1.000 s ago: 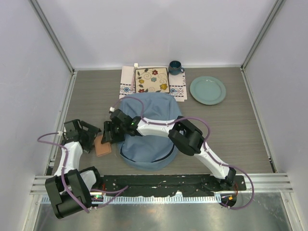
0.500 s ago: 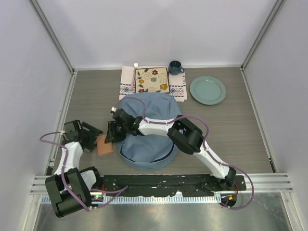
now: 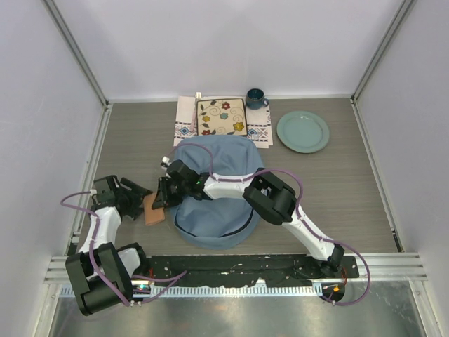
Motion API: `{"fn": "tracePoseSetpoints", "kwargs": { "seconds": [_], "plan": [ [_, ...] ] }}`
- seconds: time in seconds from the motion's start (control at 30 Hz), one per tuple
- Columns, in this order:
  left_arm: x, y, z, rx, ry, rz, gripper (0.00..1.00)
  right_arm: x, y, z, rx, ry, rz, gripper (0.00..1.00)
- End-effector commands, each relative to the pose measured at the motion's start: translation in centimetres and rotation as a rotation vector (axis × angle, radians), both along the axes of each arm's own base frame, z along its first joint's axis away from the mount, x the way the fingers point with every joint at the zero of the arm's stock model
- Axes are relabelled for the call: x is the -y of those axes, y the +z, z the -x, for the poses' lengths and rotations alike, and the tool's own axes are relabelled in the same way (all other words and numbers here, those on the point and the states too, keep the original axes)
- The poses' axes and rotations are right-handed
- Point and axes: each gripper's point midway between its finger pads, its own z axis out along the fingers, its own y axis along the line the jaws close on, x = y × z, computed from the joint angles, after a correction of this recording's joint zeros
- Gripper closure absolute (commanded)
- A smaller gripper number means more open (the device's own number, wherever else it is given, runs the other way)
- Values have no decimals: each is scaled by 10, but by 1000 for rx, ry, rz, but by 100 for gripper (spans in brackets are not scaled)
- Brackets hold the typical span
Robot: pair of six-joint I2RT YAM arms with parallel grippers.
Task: Pack the student bag
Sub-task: Pick up the personal item from the center of the board.
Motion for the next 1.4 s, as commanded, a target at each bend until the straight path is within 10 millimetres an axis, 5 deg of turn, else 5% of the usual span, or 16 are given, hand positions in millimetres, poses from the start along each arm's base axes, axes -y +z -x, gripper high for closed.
{"fn": "tracePoseSetpoints", "kwargs": {
  "seconds": [0.0, 0.17, 0.27, 0.3, 0.43, 0.6, 0.7, 0.73, 0.77, 0.8, 0.83, 0.9, 0.97, 1.07, 1.13, 1.37],
  "plan": [
    [14, -10, 18, -61, -30, 52, 25, -7, 31, 9, 43, 36, -77, 81],
    [3, 13, 15, -47, -21, -21, 19, 0, 45, 3, 106, 26, -88, 93],
    [-8, 50, 10, 15, 0, -91, 12, 10, 72, 1, 163, 12, -125, 93],
    [-11, 64, 9, 50, 8, -118, 9, 13, 96, -1, 197, 7, -160, 93],
    [-26, 123, 6, 150, 44, -226, 0, 42, 118, -12, 264, -61, -153, 93],
    [-20, 161, -3, 254, -32, -261, 0, 83, 163, -28, 334, -148, -221, 93],
    [-14, 179, -14, 341, -101, -272, 1, 122, 195, -43, 395, -257, -248, 93],
    [-6, 183, -17, 372, -149, -252, 0, 137, 186, -46, 400, -293, -220, 94],
    [-4, 185, -20, 383, -165, -245, 0, 157, 212, -53, 443, -345, -247, 93],
    [-2, 190, -24, 412, -184, -244, 1, 171, 215, -58, 464, -385, -235, 93],
    [4, 195, -27, 436, -218, -229, 2, 196, 199, -73, 481, -488, -145, 93],
    [11, 196, -33, 434, -257, -221, 6, 238, 213, -88, 519, -630, -99, 94],
    [13, 202, -40, 434, -281, -272, 7, 277, 195, -96, 520, -732, 1, 94],
    [37, 206, -51, 410, -350, -354, 7, 324, 189, -104, 515, -842, 41, 94],
    [73, 207, -57, 399, -459, -376, 7, 348, 179, -101, 500, -876, 91, 94],
    [163, 202, -80, 405, -815, -458, 7, 374, 176, -93, 487, -937, 112, 94]
  ]
}}
